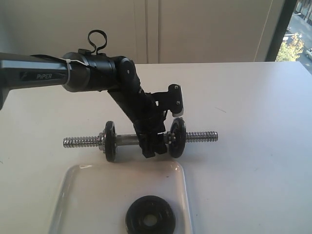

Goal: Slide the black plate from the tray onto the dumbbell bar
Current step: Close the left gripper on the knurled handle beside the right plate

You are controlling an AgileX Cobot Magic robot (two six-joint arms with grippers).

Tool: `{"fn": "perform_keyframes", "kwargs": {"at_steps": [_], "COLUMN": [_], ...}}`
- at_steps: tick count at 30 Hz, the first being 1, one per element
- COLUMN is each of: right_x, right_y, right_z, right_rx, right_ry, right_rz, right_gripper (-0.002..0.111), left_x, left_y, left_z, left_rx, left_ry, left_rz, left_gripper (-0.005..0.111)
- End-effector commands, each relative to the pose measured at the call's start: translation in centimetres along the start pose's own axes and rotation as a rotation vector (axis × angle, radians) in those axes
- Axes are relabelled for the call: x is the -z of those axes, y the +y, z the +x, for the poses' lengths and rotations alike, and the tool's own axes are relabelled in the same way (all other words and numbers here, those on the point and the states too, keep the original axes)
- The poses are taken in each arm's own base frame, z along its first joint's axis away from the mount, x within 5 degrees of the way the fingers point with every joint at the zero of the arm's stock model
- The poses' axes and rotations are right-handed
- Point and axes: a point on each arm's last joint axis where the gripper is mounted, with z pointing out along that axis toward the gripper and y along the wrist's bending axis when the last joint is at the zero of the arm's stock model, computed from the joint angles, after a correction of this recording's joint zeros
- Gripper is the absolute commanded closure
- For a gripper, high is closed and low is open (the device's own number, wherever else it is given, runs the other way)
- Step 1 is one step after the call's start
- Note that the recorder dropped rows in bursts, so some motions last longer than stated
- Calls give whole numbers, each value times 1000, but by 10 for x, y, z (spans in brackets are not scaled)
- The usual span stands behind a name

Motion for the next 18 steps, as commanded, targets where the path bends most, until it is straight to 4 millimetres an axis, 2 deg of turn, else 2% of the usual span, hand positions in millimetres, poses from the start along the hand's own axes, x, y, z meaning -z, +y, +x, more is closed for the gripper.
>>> {"fn": "perform_keyframes", "kwargs": {"at_steps": [1,18], "right_x": [0,0], "right_y": [0,0], "right_z": [0,0], "right_rx": [-31,-31], "right_ry": [-12,-12], "right_rz": [-4,-4], "right_gripper": [108,108], "left_x": [2,3], "left_y": [-2,-4], "left_z": [-3,-2], "left_rx": [8,10], "left_ry": [-7,1], "left_rz": [21,45], "left_gripper": [45,70]}}
